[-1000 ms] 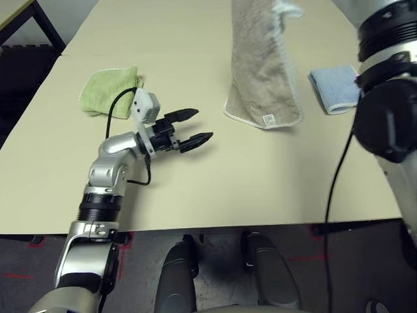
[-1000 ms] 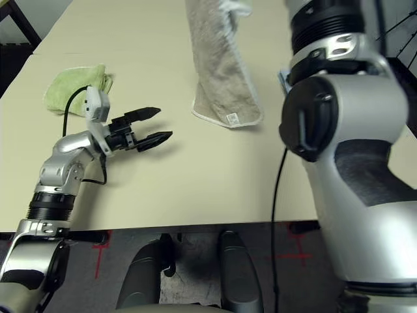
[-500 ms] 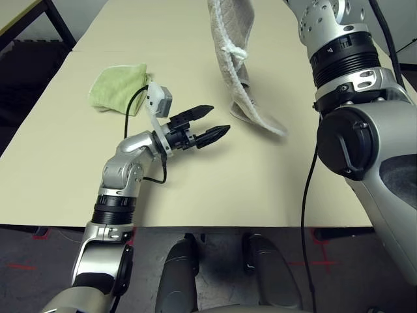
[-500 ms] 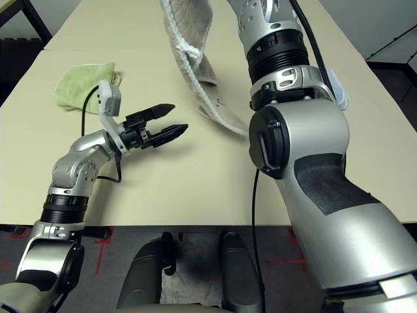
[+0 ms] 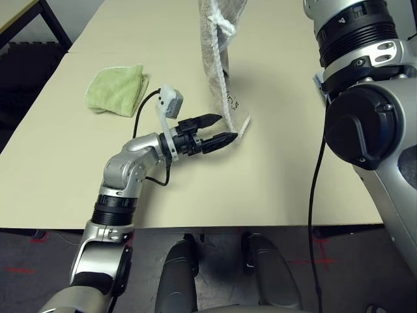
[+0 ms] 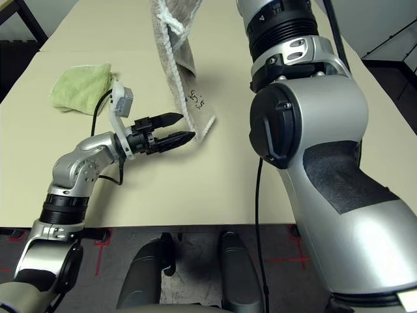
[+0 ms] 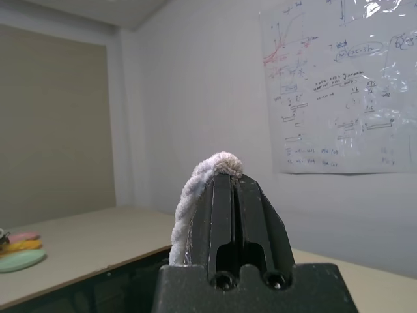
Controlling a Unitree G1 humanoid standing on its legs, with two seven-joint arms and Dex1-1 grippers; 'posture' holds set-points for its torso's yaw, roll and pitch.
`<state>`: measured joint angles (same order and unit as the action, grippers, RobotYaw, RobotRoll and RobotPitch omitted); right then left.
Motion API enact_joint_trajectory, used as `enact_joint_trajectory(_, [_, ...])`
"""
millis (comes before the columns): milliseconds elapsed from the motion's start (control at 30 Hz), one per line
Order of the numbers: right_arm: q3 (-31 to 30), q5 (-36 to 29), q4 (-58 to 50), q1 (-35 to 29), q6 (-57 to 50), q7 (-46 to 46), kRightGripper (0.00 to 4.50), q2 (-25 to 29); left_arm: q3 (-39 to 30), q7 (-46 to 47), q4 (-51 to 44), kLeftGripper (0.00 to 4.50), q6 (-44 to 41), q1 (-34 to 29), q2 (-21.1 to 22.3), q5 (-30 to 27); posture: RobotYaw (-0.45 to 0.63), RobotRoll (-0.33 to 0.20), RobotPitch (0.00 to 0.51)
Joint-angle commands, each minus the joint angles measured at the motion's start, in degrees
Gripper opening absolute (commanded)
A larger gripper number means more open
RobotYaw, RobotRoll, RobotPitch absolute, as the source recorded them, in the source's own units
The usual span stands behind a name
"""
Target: Fold the towel and set it aside.
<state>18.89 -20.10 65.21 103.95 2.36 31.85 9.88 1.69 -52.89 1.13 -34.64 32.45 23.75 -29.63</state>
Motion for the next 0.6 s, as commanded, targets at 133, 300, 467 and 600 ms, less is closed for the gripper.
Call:
enact_joint_trajectory(133, [0.1, 0.0, -0.2, -0.1, 1.2, 0.5, 0.03, 0.4, -1.3, 2.7, -2.7, 4.5, -10.0, 0.4, 0.0, -4.0, -0.07, 0.0, 0.176])
enact_joint_trajectory(300, [0.0, 0.0, -0.3, -0.3, 1.2, 0.5, 0.03, 0.2, -2.7, 8.0, -5.8, 4.5, -17.9, 0.4, -3.9, -8.4, -0.06, 0.0, 0.176])
enact_joint_trajectory(467, [-0.2, 0.2, -0.2, -0.5, 1.4, 0.4, 0.03, 0.2, -6.3, 17.6, -9.1, 4.5, -25.6, 0.7, -11.4, -14.0, -0.06, 0.0, 0.177])
enact_joint_trajectory(600, [-0.2, 0.3, 0.0, -0.5, 1.5, 0.4, 0.03, 0.3, -6.9, 23.9, -11.2, 4.5, -30.5, 0.7, -15.4, -15.8, -0.06, 0.0, 0.178])
